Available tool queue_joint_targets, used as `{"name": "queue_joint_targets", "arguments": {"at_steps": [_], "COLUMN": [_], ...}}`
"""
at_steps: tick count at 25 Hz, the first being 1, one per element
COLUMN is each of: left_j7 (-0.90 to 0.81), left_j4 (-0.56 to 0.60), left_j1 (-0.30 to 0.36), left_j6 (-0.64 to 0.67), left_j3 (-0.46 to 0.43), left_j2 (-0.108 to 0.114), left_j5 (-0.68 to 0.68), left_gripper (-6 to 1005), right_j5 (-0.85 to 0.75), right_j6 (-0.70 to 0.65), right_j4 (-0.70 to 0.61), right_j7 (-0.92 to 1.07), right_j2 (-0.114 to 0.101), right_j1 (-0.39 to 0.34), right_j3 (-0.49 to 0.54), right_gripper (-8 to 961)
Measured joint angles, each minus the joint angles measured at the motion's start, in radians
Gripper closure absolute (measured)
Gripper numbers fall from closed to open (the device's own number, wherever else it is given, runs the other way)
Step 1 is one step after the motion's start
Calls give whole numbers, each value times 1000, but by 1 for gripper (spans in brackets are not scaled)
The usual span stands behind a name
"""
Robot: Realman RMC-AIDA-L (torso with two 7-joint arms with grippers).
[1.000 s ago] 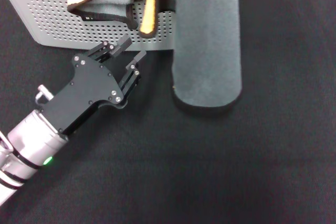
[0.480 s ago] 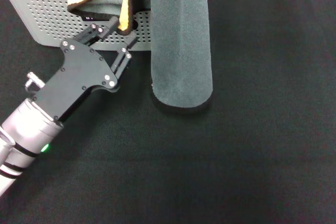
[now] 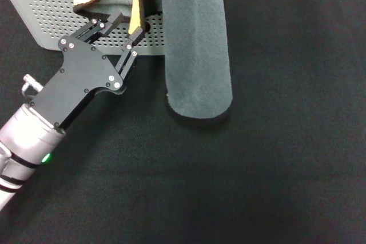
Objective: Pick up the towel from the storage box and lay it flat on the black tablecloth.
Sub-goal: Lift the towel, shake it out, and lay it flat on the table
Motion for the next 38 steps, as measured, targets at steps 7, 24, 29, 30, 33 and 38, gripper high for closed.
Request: {"name": "queue_joint_targets", "arguments": {"at_steps": [7,24,29,30,33,38], "left_j7": [-1,51,51,51,51,52], "left_j4": [-3,-41,-59,-60,-60,-60], "left_j1": [6,-30,-42,-42,-42,-43], "left_j6": [46,22,-2,-4,-13,-35], "left_j3": [5,-5,-5,-5,-5,-6], "left_j2": [0,0,0,0,0,0], "left_j5": [11,-47,-104,-108,-116,-130], "left_gripper": [637,639,640,640,641,642], "right_j5": [-2,18,19,19,26,32], "right_j6": [69,193,207,207,206,195], "right_j4": [14,14,1,0,-7,-26], "right_j7": [-5,-6,-6,-6,-6,-6], "right_j2": [2,6,6,6,5,4], "right_j1": [1,9,10,10,10,-3], "right_j3": [-39,-147,-169,-169,-169,-163], "right_gripper": [937,937,937,937,937,937]}}
